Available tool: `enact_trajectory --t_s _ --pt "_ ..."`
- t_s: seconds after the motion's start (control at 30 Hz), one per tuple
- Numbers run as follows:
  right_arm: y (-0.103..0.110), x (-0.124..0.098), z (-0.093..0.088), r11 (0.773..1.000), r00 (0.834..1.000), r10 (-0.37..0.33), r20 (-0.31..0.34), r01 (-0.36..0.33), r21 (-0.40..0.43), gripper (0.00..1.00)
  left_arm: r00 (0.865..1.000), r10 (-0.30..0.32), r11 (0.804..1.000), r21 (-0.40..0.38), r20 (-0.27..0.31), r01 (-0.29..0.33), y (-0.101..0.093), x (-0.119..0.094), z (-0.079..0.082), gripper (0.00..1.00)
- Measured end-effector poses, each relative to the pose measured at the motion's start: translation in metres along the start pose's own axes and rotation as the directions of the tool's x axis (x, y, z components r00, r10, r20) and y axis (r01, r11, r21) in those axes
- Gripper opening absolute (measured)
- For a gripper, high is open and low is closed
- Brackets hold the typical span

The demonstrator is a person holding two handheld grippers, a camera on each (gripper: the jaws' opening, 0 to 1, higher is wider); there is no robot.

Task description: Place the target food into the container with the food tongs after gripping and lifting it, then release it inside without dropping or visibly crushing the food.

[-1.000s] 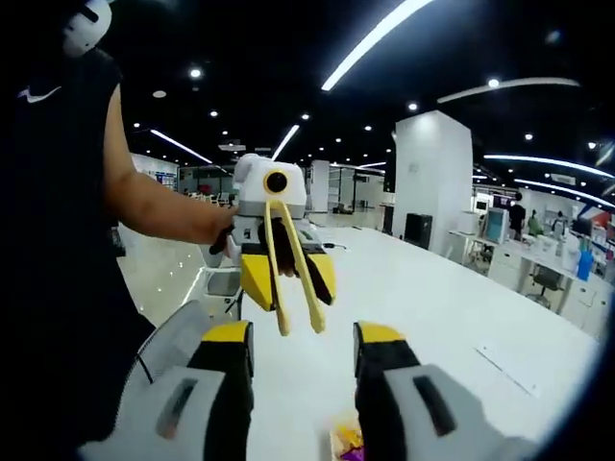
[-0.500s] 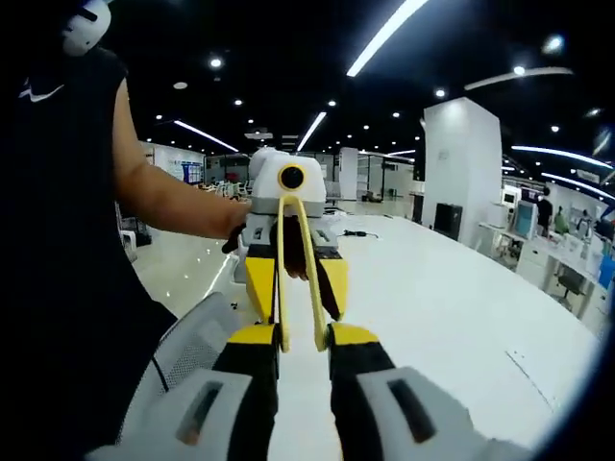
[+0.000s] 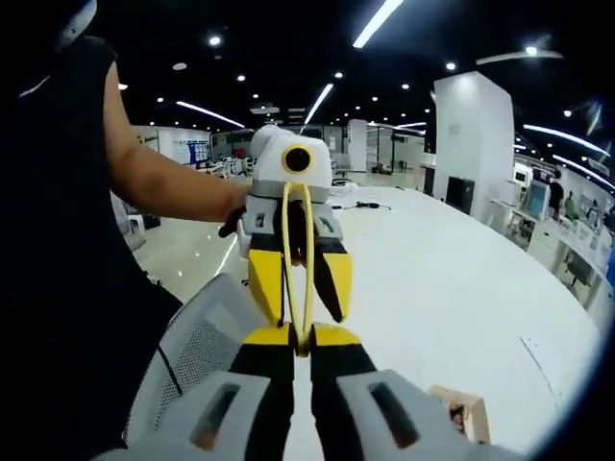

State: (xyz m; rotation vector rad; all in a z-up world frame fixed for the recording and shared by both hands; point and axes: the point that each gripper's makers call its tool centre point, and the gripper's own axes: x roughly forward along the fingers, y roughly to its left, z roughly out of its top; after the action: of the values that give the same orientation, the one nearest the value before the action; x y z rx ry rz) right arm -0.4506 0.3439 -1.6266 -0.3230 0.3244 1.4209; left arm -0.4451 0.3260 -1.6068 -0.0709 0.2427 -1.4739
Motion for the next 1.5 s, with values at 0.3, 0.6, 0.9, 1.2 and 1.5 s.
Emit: enact_trajectory --t_s 0.3,0.6,0.9,1.2,1.5 --pt "-0.019 0.0 -0.015 0.999 0.999 -0.029 -0.033 0.03 0.013 0.02 0.97 0.244 0.97 0.015 0.018 -0.244 0.043 -0.026 0.004 0.86" --pt "-0.025 -0.004 -0.063 0.998 0.991 -0.058 -0.12 0.06 0.02 0.02 0.941 0.336 0.942 0.024 -0.05 -0.335 0.057 -0.051 -0.037 0.99" --pt "-0.031 0.001 -0.104 0.997 0.973 -0.077 -0.219 0.074 -0.025 0.02 0.899 0.427 0.904 0.086 -0.094 -0.42 0.065 -0.068 -0.079 0.99" --pt "-0.032 0.009 -0.165 0.994 0.943 -0.11 -0.315 0.098 -0.053 0.02 0.88 0.46 0.886 0.005 -0.114 -0.463 0.068 -0.08 -0.105 0.99" --pt "-0.028 0.023 -0.204 0.994 0.917 -0.103 -0.384 0.078 -0.081 0.03 0.872 0.47 0.88 -0.006 -0.138 -0.476 0.064 -0.09 -0.111 0.99"
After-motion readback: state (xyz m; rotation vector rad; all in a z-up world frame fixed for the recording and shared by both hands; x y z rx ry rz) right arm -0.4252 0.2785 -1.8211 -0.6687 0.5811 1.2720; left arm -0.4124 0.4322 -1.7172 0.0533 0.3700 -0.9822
